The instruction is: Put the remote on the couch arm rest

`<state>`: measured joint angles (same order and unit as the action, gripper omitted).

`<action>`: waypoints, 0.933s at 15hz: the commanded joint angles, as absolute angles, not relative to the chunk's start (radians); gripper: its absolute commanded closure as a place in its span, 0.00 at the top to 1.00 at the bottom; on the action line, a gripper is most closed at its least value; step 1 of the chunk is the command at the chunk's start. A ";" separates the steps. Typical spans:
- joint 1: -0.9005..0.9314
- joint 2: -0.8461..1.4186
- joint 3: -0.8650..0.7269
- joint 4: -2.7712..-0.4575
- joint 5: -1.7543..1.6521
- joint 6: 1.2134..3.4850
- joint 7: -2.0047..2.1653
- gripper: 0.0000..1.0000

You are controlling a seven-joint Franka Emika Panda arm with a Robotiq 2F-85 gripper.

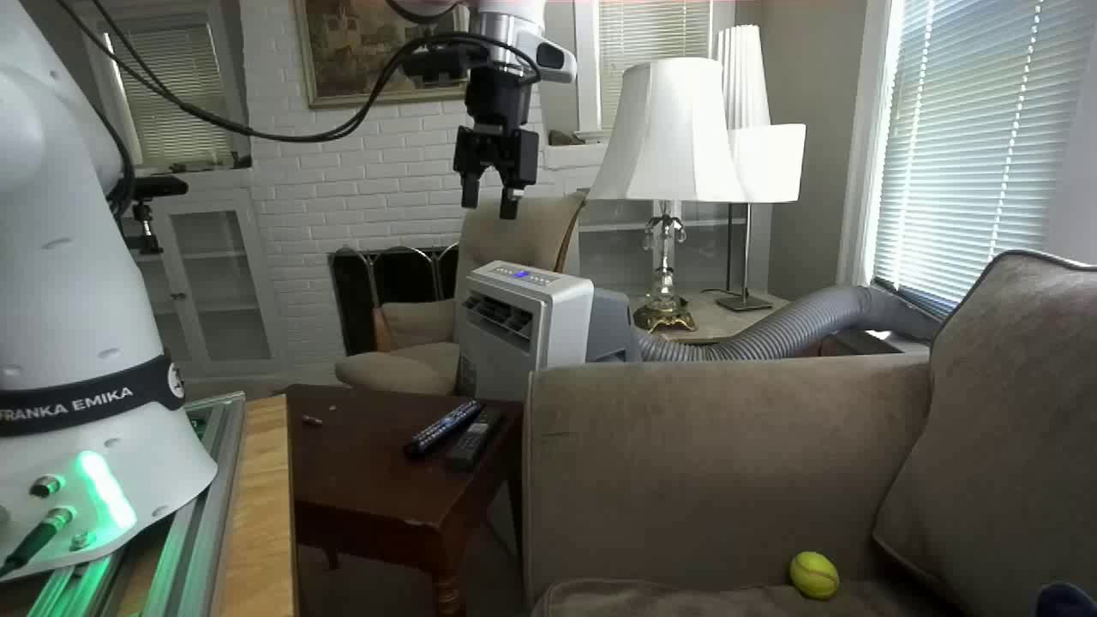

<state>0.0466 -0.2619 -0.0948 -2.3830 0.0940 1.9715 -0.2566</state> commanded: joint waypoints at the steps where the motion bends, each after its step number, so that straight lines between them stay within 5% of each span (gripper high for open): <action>1: 0.032 -0.261 -0.081 -2.382 0.098 1.970 -0.259 1.00; 14: 0.122 -0.037 0.000 -2.300 0.106 2.164 -0.551 1.00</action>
